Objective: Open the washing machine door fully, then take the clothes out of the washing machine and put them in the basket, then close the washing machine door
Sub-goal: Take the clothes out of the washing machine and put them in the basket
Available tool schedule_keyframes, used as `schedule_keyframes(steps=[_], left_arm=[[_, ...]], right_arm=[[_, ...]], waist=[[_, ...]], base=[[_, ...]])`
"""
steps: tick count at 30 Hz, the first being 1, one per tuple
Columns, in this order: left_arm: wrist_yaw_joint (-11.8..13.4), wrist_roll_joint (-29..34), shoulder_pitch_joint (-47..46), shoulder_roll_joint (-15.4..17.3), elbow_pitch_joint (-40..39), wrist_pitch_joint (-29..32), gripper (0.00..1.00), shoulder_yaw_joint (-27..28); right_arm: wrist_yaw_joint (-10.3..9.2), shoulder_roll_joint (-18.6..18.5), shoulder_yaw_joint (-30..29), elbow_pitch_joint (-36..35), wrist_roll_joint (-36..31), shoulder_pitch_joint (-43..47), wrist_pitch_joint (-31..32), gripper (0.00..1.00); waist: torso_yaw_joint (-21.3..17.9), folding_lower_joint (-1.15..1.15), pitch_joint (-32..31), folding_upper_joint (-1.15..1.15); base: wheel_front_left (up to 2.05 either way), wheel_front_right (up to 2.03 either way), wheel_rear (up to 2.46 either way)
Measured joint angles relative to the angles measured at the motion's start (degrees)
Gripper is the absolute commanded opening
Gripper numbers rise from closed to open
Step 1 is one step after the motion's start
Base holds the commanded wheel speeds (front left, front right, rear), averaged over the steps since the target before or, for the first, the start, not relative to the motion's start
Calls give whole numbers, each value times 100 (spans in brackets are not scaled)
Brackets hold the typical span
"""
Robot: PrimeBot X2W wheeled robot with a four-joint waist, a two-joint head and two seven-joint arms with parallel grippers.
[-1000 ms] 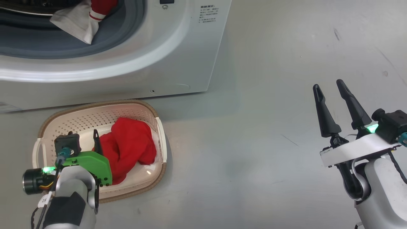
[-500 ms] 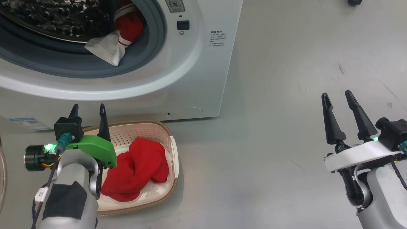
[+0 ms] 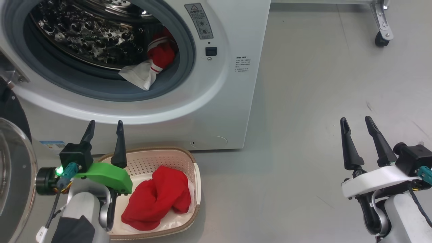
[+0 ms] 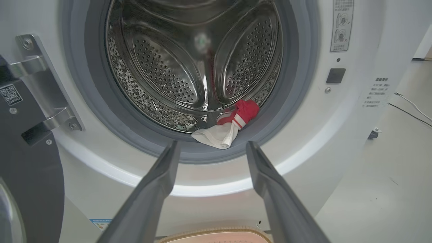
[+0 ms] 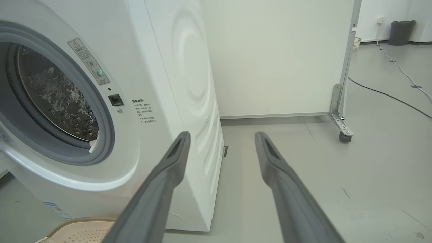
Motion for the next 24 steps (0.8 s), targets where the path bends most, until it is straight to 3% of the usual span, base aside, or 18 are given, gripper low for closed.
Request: schedule_keyframes(steps=[24], left_arm=[[186, -424, 1014, 19, -1403, -4, 100, -387]], right_arm=[[0, 107, 123, -183, -49, 285, 0, 100]], waist=[[27, 0, -324, 0]], base=[[0, 0, 0]])
